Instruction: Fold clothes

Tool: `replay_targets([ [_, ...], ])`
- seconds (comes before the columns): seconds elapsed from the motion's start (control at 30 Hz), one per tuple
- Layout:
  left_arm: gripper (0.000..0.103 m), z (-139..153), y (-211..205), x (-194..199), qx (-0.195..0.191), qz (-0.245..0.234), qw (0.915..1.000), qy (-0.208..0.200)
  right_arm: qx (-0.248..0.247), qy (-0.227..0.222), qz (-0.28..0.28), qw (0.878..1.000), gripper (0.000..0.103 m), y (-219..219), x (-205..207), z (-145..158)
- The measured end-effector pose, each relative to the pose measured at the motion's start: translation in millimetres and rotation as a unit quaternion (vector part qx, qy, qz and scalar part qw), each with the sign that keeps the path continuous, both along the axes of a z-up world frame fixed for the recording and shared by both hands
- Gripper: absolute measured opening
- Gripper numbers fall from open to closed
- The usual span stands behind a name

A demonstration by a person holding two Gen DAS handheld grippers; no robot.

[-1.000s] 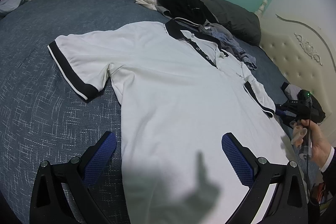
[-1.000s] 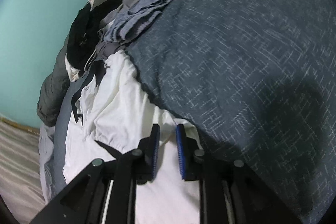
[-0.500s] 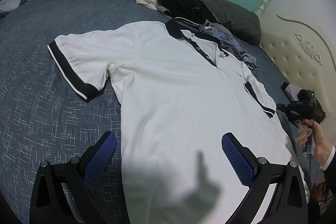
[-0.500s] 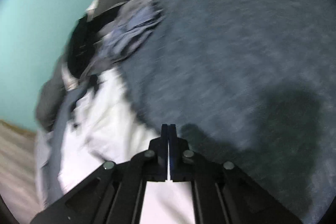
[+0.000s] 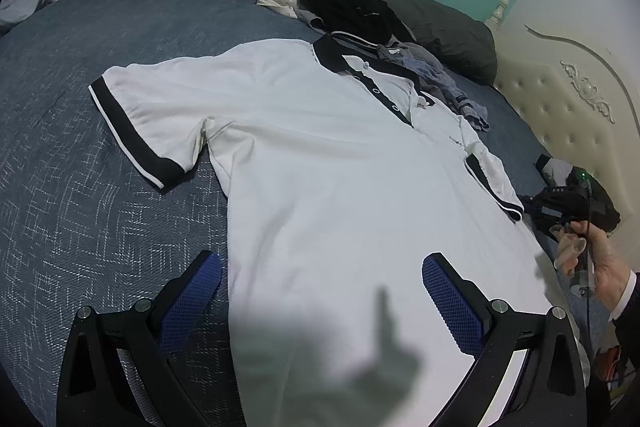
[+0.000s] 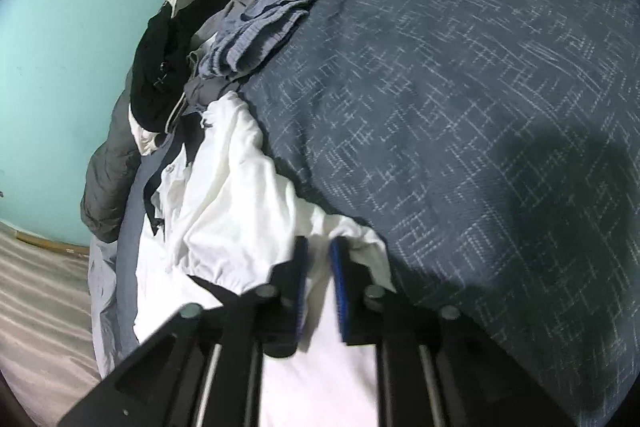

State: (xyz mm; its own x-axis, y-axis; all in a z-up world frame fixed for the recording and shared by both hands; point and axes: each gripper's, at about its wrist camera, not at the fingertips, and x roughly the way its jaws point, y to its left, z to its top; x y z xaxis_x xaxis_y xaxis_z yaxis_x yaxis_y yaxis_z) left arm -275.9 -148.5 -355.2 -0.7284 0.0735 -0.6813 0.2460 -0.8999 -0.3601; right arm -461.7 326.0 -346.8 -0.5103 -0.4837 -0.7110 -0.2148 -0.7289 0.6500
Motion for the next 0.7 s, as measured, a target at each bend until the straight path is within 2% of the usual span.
replay_targets([
  [0.2, 0.103, 0, -1, 1, 0.000, 0.002, 1.0000, 0.000, 0.001, 0.024, -0.026, 0.999, 0.002, 14, 11, 6],
  [0.33, 0.103, -2, 1, -1, -0.001, -0.001, 1.0000, -0.003, 0.001, 0.029, -0.021, 0.999, 0.001, 17, 12, 4],
  [0.47, 0.103, -3, 3, -2, -0.004, -0.003, 1.0000, -0.006, -0.044, 0.031, 0.009, 0.999, 0.005, 8, 8, 1],
  [0.6, 0.103, -4, 4, -2, -0.007, -0.001, 0.9999, -0.008, -0.019, 0.038, -0.004, 0.999, 0.005, 8, 13, 5],
  [0.7, 0.103, -5, 4, -3, -0.011, 0.000, 0.9999, -0.010, 0.021, 0.031, -0.029, 0.999, 0.005, 16, 19, 7],
])
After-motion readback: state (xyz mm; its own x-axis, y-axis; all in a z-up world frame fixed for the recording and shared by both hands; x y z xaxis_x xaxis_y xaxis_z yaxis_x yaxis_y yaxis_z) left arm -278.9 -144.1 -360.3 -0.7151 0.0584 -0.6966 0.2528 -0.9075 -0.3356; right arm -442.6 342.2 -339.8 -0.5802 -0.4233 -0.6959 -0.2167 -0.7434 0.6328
